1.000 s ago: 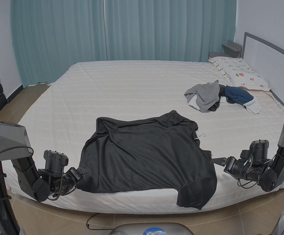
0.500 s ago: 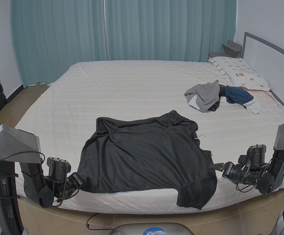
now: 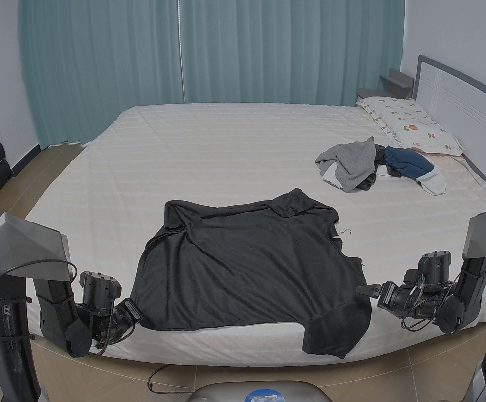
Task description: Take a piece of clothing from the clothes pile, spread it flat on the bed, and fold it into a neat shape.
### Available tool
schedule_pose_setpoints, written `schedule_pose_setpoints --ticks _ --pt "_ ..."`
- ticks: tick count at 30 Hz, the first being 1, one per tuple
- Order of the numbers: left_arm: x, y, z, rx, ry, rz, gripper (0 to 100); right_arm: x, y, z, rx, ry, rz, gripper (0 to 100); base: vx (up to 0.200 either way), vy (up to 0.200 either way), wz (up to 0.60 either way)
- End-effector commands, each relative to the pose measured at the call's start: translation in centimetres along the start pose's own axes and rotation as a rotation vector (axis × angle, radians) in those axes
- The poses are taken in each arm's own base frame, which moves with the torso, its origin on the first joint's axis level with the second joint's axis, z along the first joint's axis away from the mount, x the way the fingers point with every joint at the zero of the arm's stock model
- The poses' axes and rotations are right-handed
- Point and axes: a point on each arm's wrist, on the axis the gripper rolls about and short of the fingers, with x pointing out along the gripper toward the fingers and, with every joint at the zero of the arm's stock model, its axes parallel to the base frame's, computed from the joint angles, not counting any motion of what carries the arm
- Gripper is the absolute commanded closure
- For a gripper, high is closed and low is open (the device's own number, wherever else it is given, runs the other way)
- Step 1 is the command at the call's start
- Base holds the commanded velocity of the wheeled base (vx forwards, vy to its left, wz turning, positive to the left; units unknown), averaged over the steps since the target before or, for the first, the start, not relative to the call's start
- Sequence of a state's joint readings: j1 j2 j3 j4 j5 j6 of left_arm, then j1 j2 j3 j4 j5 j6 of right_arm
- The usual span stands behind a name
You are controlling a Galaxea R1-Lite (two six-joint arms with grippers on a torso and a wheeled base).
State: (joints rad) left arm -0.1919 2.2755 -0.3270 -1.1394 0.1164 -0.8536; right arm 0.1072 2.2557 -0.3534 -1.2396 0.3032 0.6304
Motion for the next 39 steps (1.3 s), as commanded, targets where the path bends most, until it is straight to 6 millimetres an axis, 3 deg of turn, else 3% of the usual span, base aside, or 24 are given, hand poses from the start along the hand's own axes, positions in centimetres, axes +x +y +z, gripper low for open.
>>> schedule_pose_setpoints --ticks 1,11,12,20,31,39 --pt "-1.0 -0.3 0.8 -0.012 -0.026 -0.020 100 1.3 -0.5 -0.4 0.000 0.025 -0.010 0 0.000 0.000 0.00" --pt "-0.9 -0.1 0.7 -0.001 -0.024 -0.015 100 2.2 -1.0 -1.0 -0.011 0.042 -0.017 0 0.000 0.000 0.00" --pt "-0.9 0.0 0.7 -0.001 -0.023 -0.014 100 2.2 -1.0 -1.0 -0.017 0.035 -0.017 100 0.000 0.000 0.00" --pt "-0.9 0.0 0.9 -0.005 -0.029 -0.016 100 -0.1 -1.9 -1.4 -0.141 0.048 -0.059 100 0.000 0.000 0.00" --pt "-0.9 0.5 1.3 0.010 -0.035 0.005 100 -2.0 -2.7 -0.9 -0.176 0.022 -0.094 100 0.000 0.000 0.00" --pt "-1.0 1.0 1.2 0.031 -0.027 0.023 100 -2.8 -3.1 -2.0 -0.253 0.071 -0.115 100 0.000 0.000 0.00"
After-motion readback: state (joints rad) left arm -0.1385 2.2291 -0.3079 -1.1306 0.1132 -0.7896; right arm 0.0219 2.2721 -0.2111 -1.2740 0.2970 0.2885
